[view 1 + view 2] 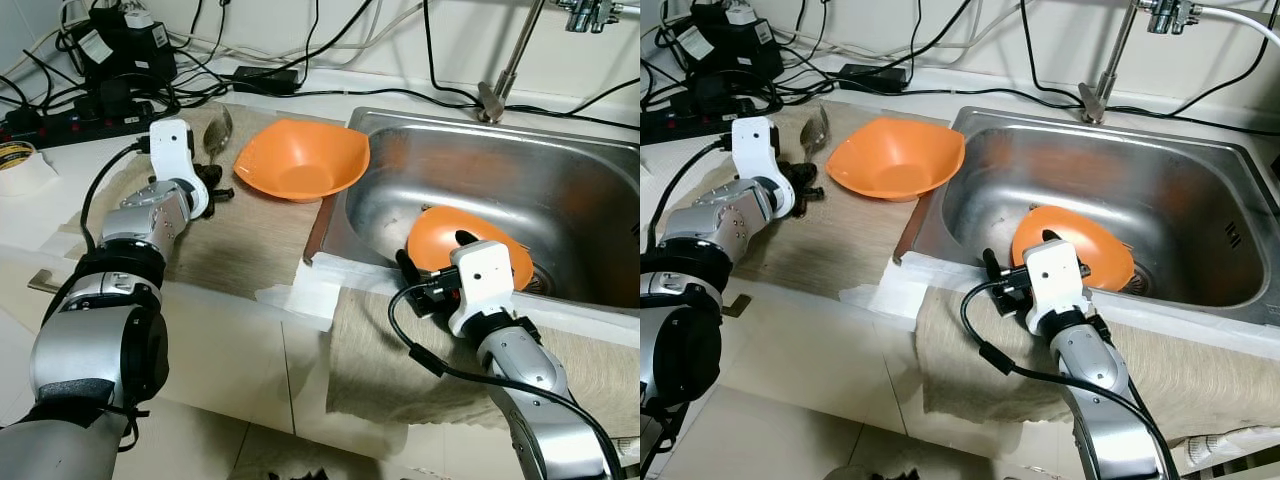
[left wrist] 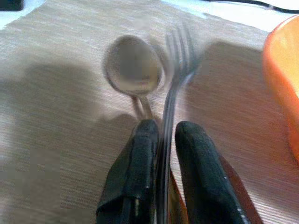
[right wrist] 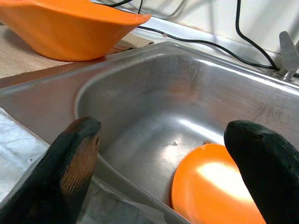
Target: Kitchen organization
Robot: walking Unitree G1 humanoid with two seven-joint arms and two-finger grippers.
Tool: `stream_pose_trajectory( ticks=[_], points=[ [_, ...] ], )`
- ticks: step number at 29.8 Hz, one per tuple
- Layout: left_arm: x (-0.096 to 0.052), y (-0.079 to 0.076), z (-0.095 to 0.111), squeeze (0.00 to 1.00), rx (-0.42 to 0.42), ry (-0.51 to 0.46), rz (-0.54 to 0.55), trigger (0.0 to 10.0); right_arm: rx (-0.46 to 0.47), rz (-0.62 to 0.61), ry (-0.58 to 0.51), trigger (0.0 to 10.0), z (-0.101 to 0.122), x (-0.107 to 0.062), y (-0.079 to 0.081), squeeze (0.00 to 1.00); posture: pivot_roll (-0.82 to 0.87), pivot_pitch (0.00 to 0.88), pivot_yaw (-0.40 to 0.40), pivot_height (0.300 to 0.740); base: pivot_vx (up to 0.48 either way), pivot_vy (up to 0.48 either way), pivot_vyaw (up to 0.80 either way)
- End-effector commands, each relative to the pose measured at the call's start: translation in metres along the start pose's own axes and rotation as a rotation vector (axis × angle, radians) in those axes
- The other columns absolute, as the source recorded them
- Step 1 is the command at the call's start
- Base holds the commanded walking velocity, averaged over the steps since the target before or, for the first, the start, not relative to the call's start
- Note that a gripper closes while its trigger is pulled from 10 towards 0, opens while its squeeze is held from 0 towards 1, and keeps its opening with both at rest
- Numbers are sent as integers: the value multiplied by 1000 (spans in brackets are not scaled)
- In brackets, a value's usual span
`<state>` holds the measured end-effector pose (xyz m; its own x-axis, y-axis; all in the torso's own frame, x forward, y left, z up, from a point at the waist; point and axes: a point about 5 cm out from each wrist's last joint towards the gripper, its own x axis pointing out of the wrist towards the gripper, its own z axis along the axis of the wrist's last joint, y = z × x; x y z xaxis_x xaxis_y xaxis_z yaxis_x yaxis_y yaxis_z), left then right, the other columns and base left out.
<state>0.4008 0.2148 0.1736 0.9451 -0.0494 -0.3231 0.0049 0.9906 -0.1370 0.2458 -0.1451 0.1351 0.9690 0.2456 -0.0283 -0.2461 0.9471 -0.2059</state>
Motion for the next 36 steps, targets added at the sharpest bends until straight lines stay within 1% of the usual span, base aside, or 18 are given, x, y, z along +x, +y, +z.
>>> stream_pose_trajectory(
  ticks=[1,4,7,10,12,13,15,17,19,22,24,25,27,29,31,33,35,36],
  points=[
    [-1,5,4,1000,3,-3,36,10000,-8,2,-7,10000,4,0,-1,0,16,0,25,736,0,0,0],
    [-3,14,9,1000,25,-19,79,10000,-9,1,-5,10000,3,0,-1,0,15,0,26,736,0,0,0],
    [-3,15,11,1000,43,-21,85,10000,-9,1,-4,10000,3,0,-1,0,14,0,26,736,0,0,0],
    [-4,16,17,1000,107,-35,90,10000,-8,0,-4,10000,3,-1,-1,0,15,0,27,736,0,0,0],
    [-4,16,17,1000,107,-35,90,10000,-8,0,-4,10000,3,-1,-1,0,15,0,27,736,0,0,0],
    [-4,16,19,0,130,-43,88,10000,-9,-1,-4,10000,3,-1,-1,0,14,0,28,736,0,0,0],
    [-6,14,33,0,241,-99,80,10000,-9,-3,-4,10000,3,-1,-1,0,14,0,29,736,0,0,0],
    [-6,14,33,0,241,-99,80,10000,-9,-3,-4,10000,3,-1,-1,0,14,0,29,736,0,0,0],
    [-8,10,45,0,300,-121,47,10000,-8,-5,-4,10000,2,0,-1,0,17,0,31,736,0,0,0],
    [-9,8,48,0,321,-113,17,10000,-7,-5,-4,10000,2,0,0,0,18,0,33,736,0,0,0],
    [-11,1,54,0,398,-147,-36,10000,-5,-8,-5,10000,2,0,0,0,20,0,39,736,0,0,0],
    [-11,1,54,0,398,-147,-36,10000,-5,-8,-5,10000,2,0,0,0,20,0,39,736,0,0,0],
    [-13,-2,55,0,456,-176,-61,10000,-3,-10,-4,10000,1,1,1,0,21,0,42,736,0,0,0],
    [-15,-7,52,0,523,-219,-90,10000,8,-16,-5,10000,0,1,1,0,21,0,45,736,0,0,0],
    [-19,-9,45,0,560,-273,-106,10000,55,-40,-14,10000,1,2,0,0,22,0,51,736,0,0,0],
    [-23,-8,41,0,550,-317,-97,10000,87,-64,-21,10000,2,3,-2,0,25,0,54,736,0,0,0],
    [-33,-2,39,0,539,-420,-39,10000,85,-78,-30,10000,2,4,-4,0,33,0,54,736,0,0,0],
    [-44,3,40,0,515,-517,13,10000,80,-84,-43,10000,3,4,-4,0,40,0,51,736,0,0,0]
  ],
)
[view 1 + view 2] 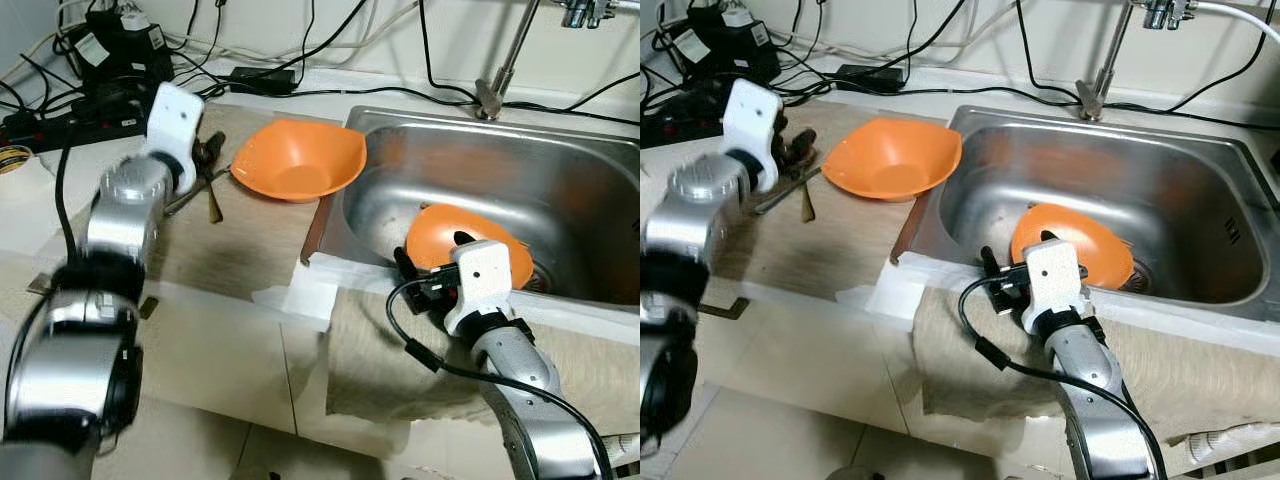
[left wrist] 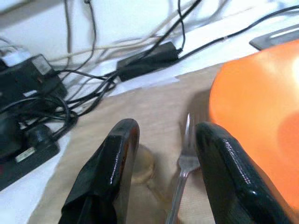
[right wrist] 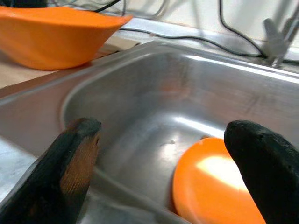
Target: Kitchen organization
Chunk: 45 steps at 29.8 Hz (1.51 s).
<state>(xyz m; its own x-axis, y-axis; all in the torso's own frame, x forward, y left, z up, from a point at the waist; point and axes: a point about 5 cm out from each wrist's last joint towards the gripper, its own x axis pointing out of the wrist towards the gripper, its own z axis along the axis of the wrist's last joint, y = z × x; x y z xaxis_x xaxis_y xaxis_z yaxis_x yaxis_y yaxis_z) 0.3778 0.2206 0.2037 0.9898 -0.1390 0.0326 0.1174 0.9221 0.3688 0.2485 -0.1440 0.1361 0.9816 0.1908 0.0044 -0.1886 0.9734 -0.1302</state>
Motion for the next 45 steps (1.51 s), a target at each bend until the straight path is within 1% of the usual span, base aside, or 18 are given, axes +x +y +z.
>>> stream_pose_trajectory(
  ticks=[1,2,4,8,11,13,14,16,21,25,29,32,35,37,38,39,41,45],
  points=[
    [-6,11,18,0,4,-122,92,10000,2,-22,-21,10000,2,2,-4,0,40,0,51,736,0,0,0],
    [-13,12,21,0,-18,-159,129,10000,-3,-22,-30,10000,2,2,-4,0,47,0,48,736,0,0,0],
    [-19,11,22,0,-35,-179,139,10000,-13,-22,-40,10000,2,2,-4,0,51,0,48,736,0,0,0],
    [-36,10,19,0,-106,-186,171,10000,-3,-38,-62,10000,2,2,-5,0,71,0,41,736,0,0,0],
    [-54,2,18,0,-178,-198,156,10000,26,-53,-98,10000,6,2,-7,0,83,0,39,736,0,0,0],
    [-58,-1,19,0,-195,-202,150,10000,35,-53,-103,10000,7,2,-7,0,85,0,39,736,0,0,0],
    [-66,-8,22,0,-228,-212,138,10000,40,-33,-111,10000,9,1,-7,0,92,0,37,736,0,0,0],
    [-70,-12,24,0,-245,-216,131,10000,39,-23,-115,10000,10,0,-7,0,93,0,36,736,0,0,0],
    [-90,-39,27,0,-300,-189,72,10000,21,-7,-103,10000,9,-2,-14,0,93,0,31,736,0,0,0],
    [-93,-49,33,0,-310,-194,43,10000,24,21,-103,10000,12,-1,-12,0,87,0,30,736,0,0,0],
    [-94,-55,34,0,-307,-189,32,10000,68,146,-76,10000,17,-5,-7,0,76,0,31,736,0,0,0],
    [-95,-60,33,0,-310,-178,21,10000,108,233,-56,10000,23,-8,-10,0,66,0,29,736,0,0,0],
    [-97,-64,34,0,-315,-172,18,10000,100,225,-106,10000,30,-7,-19,0,62,0,27,736,0,0,0],
    [-97,-67,34,0,-316,-169,16,10000,58,165,-182,10000,37,-7,-27,0,60,0,23,736,0,0,0],
    [-98,-69,32,0,-315,-166,18,10000,-19,122,-248,10000,38,-10,-29,0,59,0,21,736,0,0,0],
    [-98,-70,31,0,-316,-166,20,10000,-39,102,-268,10000,38,-11,-28,0,58,0,20,736,0,0,0],
    [-97,-71,30,0,-308,-173,22,10000,-55,83,-279,10000,35,-13,-25,0,62,0,17,736,0,0,0],
    [-93,-76,24,0,-306,-170,26,10000,-18,50,-231,10000,16,-12,-17,0,59,0,20,736,0,0,0]
  ],
)
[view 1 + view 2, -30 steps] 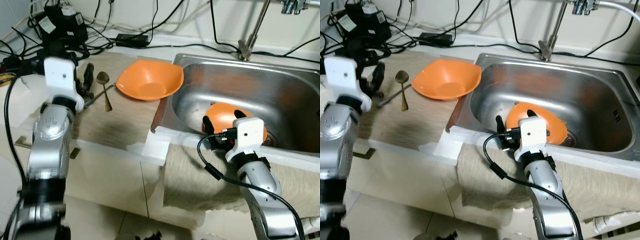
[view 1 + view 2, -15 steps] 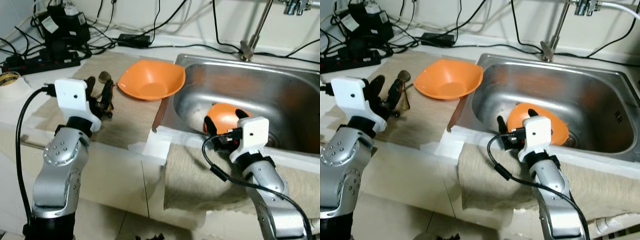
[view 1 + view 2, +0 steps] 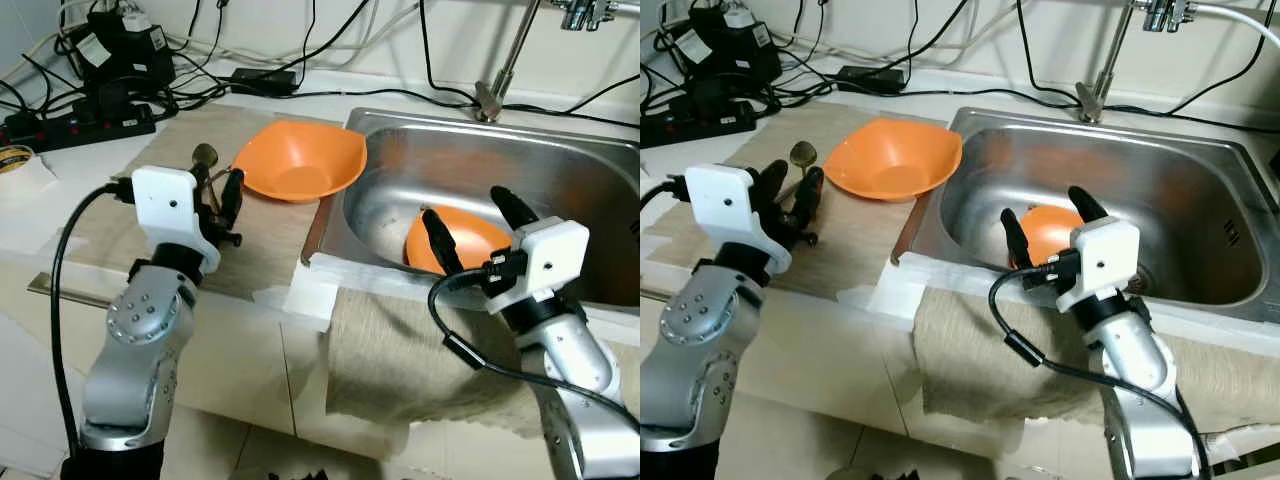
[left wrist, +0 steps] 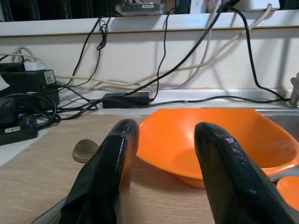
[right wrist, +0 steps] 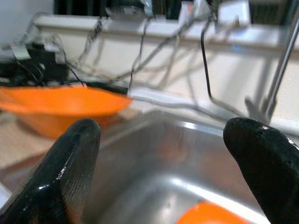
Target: Kitchen organization
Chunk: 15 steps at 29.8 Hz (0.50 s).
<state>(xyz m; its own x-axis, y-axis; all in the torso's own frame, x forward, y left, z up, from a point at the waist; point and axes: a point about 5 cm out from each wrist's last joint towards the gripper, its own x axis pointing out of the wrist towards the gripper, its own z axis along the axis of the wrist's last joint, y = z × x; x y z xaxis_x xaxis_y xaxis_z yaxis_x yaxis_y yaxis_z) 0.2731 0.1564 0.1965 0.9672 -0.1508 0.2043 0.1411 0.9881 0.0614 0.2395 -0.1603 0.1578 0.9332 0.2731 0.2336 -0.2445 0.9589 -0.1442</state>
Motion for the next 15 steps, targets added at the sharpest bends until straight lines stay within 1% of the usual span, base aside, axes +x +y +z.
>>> stream_pose_trajectory(
  ticks=[1,2,3,5,7,9,10,11,14,15],
  points=[
    [2,-2,-4,0,14,4,3,10000,-8,-20,19,10000,-7,-1,1,0,56,0,19,736,0,0,0],
    [2,-3,-5,0,18,6,3,10000,-4,-27,24,10000,-9,-1,1,0,56,0,19,736,0,0,0],
    [1,-5,-12,0,25,18,-5,10000,9,-82,35,10000,-15,0,-1,0,49,0,21,736,0,0,0],
    [1,-5,-15,0,24,27,-6,10000,15,-125,44,10000,-18,1,-4,0,49,0,23,736,0,0,0],
    [1,-5,-15,0,23,27,-5,10000,12,-136,41,10000,-19,1,-4,0,46,0,24,736,0,0,0],
    [3,-4,-12,0,30,14,-5,10000,-20,-162,29,10000,-14,1,-6,0,42,0,24,736,0,0,0],
    [3,-4,-12,0,30,14,-5,10000,-20,-162,29,10000,-14,1,-6,0,42,0,24,736,0,0,0],
    [0,-2,-13,0,33,19,-6,10000,-46,-175,25,10000,-13,-1,-6,0,37,0,27,736,0,0,0],
    [-4,-1,-16,0,35,28,-5,10000,-60,-184,21,10000,-13,-4,-7,0,35,0,29,736,0,0,0],
    [-6,0,-19,0,40,35,-6,10000,-81,-188,17,10000,-13,-6,-7,0,32,0,32,736,0,0,0]
  ],
)
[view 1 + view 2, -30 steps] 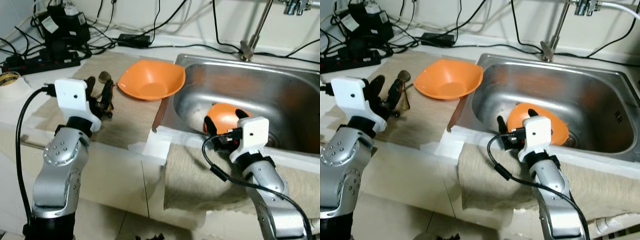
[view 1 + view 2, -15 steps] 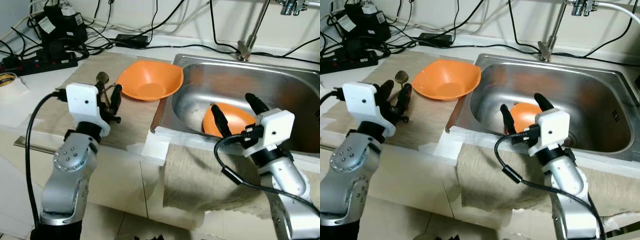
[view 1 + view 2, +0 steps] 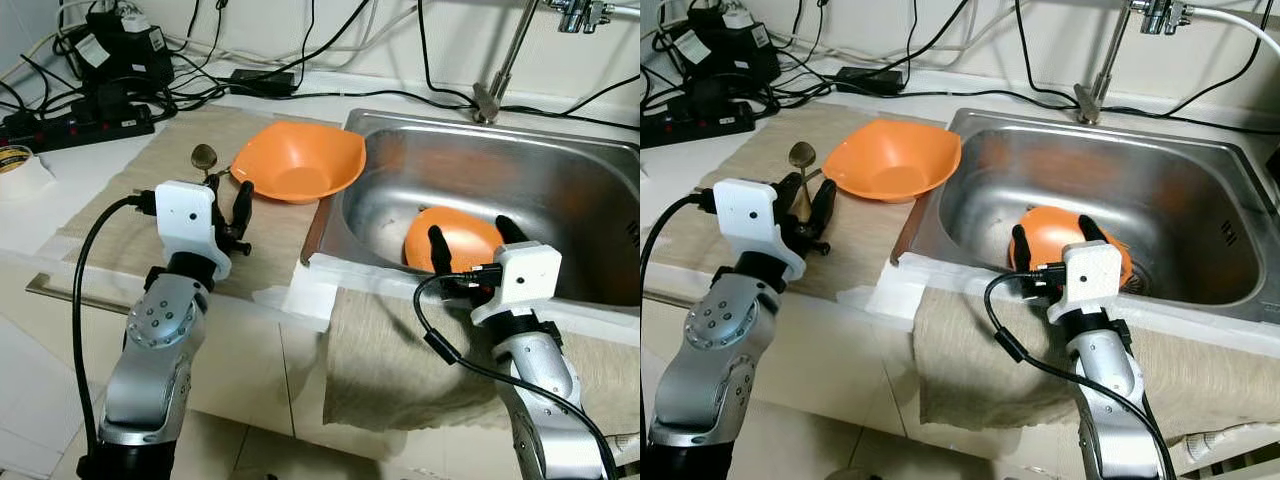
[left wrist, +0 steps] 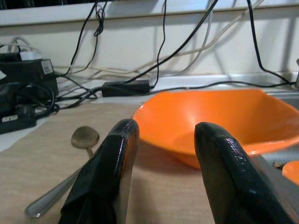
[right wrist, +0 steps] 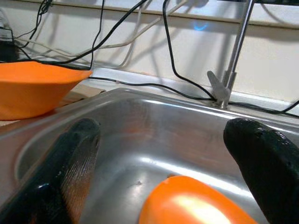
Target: Kitchen organization
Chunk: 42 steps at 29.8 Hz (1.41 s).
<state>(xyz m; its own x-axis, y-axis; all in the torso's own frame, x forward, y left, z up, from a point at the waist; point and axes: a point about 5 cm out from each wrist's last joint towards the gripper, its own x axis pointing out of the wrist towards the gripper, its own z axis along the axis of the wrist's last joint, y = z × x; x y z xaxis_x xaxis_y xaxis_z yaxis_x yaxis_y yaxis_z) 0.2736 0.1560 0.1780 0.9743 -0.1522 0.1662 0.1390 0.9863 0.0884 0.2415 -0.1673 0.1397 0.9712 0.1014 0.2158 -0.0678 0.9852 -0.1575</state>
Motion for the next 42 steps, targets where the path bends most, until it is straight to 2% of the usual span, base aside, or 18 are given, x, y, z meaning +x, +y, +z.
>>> stream_pose_trajectory(
  ticks=[1,3,12,15,22,24,25,28,32,34,38,41,42],
  points=[
    [-4,1,-4,0,15,0,-4,10000,-36,-24,-36,10000,6,-3,-3,0,28,0,33,736,0,0,0],
    [-6,-3,-7,0,24,-5,-21,10000,-68,-33,-41,10000,5,-6,-4,0,23,0,37,736,0,0,0],
    [-4,-9,-9,0,18,-2,-45,10000,-91,-70,-41,10000,6,-8,-3,0,3,0,53,736,0,0,0],
    [0,-10,-11,0,30,11,-54,10000,-98,-75,-41,10000,6,-11,-1,0,-7,0,62,736,0,0,0],
    [15,-13,-14,0,-3,65,-61,10000,-110,-81,-35,10000,5,-15,0,0,-33,0,73,736,0,0,0],
    [20,-13,-17,0,-62,107,-43,10000,-112,-84,-32,10000,5,-16,-1,0,-36,0,75,736,0,0,0],
    [25,-11,-20,0,-127,143,-18,10000,-114,-84,-31,10000,5,-16,-1,0,-44,0,77,736,0,0,0],
    [28,-10,-21,0,-165,164,3,10000,-115,-84,-31,10000,5,-16,-1,0,-47,0,78,736,0,0,0],
    [34,-4,-21,0,-273,199,61,10000,-121,-80,-25,10000,4,-17,-1,0,-52,0,81,736,0,0,0],
    [35,-3,-20,0,-280,200,64,10000,-121,-78,-24,10000,4,-17,0,0,-52,0,81,736,0,0,0],
    [37,0,-26,0,-433,271,121,10000,-121,-67,-15,10000,2,-18,1,0,-50,0,80,736,0,0,0],
    [38,0,-29,0,-483,297,141,10000,-122,-64,-12,10000,2,-18,1,0,-49,0,77,736,0,0,0],
    [38,2,-31,0,-525,317,159,10000,-122,-61,-10,10000,1,-18,1,0,-49,0,77,736,0,0,0]
  ],
)
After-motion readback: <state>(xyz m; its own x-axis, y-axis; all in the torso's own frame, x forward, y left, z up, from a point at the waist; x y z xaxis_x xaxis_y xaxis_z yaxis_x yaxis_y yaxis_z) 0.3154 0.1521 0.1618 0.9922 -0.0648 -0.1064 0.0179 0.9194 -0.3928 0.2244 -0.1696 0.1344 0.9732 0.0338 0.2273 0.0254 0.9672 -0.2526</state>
